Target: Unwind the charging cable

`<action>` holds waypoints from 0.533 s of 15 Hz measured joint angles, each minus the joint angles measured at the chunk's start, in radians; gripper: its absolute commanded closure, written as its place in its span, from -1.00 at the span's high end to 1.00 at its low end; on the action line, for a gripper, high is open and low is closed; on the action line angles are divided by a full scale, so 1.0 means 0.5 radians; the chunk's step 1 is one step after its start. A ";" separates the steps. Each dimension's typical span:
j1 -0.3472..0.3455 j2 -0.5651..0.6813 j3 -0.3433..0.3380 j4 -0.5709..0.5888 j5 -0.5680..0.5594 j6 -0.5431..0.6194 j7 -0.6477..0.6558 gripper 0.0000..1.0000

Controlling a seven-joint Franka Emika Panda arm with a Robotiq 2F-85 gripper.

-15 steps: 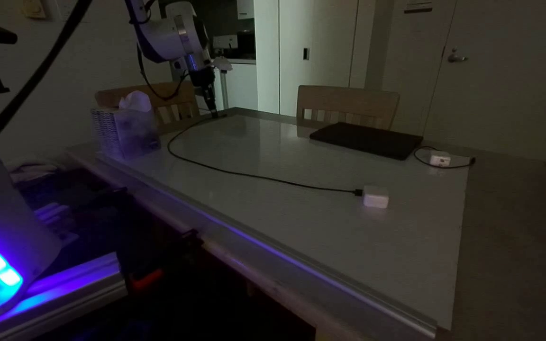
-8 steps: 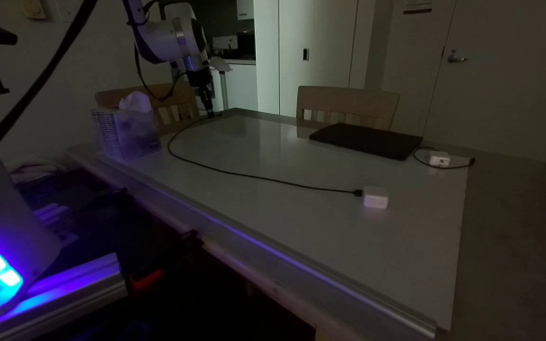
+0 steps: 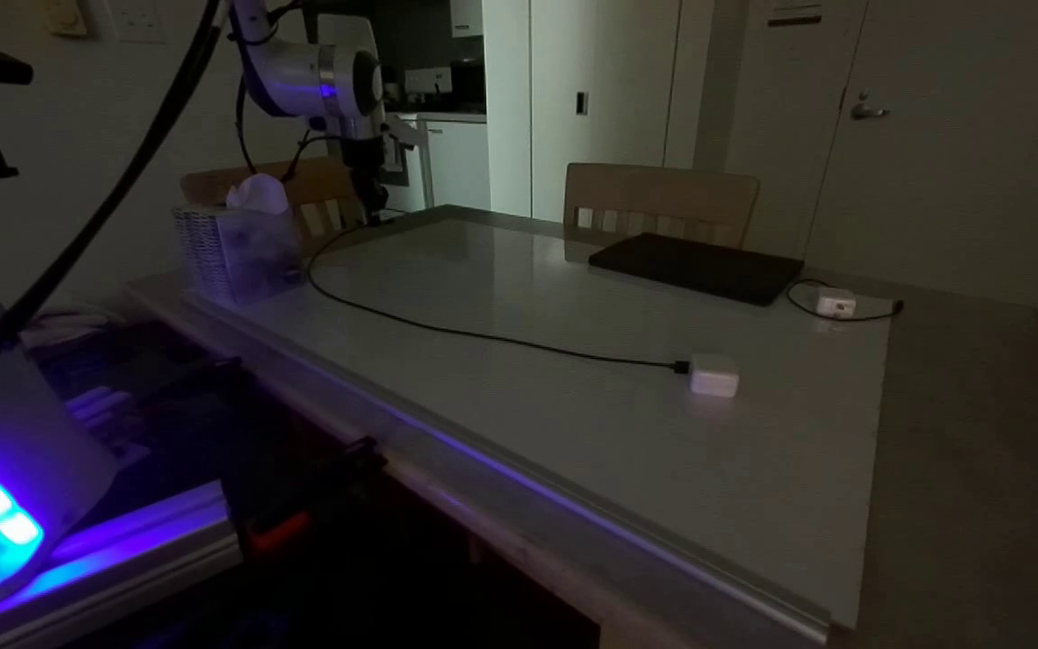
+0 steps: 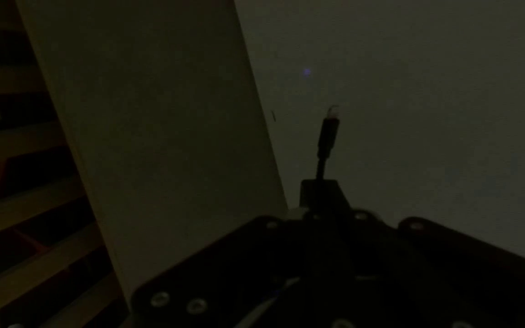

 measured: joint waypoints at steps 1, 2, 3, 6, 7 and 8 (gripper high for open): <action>-0.004 0.002 -0.002 0.002 0.029 -0.006 -0.045 -0.97; -0.006 0.002 -0.006 0.004 0.053 -0.010 -0.074 -0.70; -0.008 0.002 -0.009 0.005 0.072 -0.010 -0.096 -0.42; -0.017 0.001 -0.011 0.007 0.117 -0.009 -0.143 0.00; -0.017 -0.002 -0.013 0.007 0.123 -0.008 -0.144 0.16; -0.016 -0.011 -0.019 0.007 0.124 -0.007 -0.143 0.28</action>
